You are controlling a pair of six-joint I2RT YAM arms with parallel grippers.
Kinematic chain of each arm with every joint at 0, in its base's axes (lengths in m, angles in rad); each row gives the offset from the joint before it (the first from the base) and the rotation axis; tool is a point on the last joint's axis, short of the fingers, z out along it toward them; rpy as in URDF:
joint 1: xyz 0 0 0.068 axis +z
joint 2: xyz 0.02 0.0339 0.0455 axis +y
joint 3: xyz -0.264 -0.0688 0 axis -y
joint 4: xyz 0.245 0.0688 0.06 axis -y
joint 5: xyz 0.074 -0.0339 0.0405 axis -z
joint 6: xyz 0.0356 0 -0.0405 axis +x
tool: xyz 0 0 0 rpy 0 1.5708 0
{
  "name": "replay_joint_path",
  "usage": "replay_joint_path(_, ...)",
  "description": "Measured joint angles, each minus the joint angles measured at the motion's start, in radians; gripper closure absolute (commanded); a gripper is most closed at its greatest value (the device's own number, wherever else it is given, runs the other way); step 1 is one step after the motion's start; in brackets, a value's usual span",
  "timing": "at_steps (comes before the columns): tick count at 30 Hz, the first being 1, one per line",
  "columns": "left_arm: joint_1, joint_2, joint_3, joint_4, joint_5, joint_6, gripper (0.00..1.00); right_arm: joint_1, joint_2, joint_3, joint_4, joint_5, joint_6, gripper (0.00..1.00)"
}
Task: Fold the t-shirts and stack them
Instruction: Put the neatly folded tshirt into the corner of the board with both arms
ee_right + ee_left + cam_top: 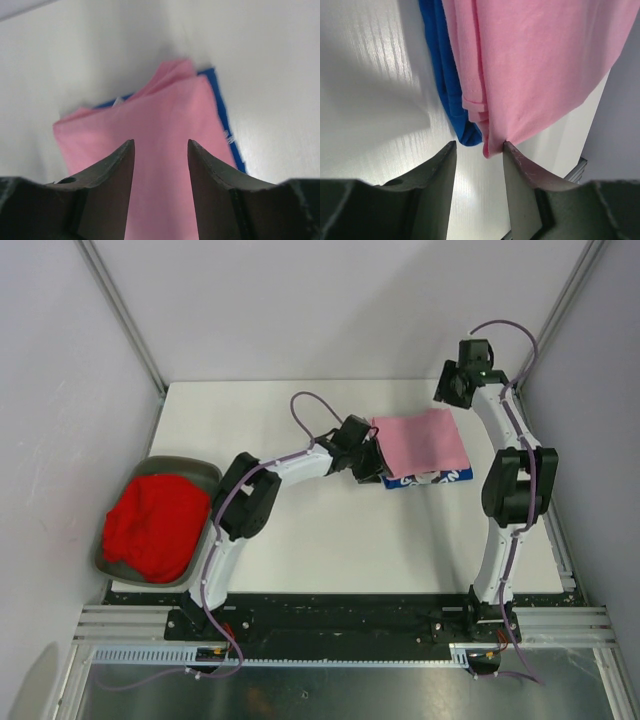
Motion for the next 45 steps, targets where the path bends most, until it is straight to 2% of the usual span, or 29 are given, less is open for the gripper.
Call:
replay_joint_path(7, 0.0, -0.06, -0.059, 0.004, 0.0, 0.011, 0.56, 0.065, -0.175, -0.351, 0.06, -0.077, 0.08, 0.52)
replay_joint_path(11, 0.0, -0.118, -0.132, 0.003, -0.012, 0.027, 0.56, 0.112, -0.231, -0.468, 0.064, -0.087, 0.11, 0.53)
replay_joint_path(28, 0.058, -0.552, -0.571, 0.004, -0.089, 0.064, 0.54, 0.346, -0.266, -0.587, 0.118, -0.108, 0.257, 0.52)
replay_joint_path(34, 0.108, -0.696, -0.692, 0.005, -0.105, 0.081, 0.54, 0.365, -0.217, -0.583, 0.158, -0.113, 0.311, 0.52)
replay_joint_path(40, 0.146, -0.762, -0.753, 0.004, -0.105, 0.089, 0.53, 0.393, -0.184, -0.583, 0.135, -0.045, 0.418, 0.51)
replay_joint_path(45, 0.153, -0.764, -0.764, 0.005, -0.104, 0.092, 0.53, 0.506, -0.186, -0.609, 0.131, 0.053, 0.574, 0.47)
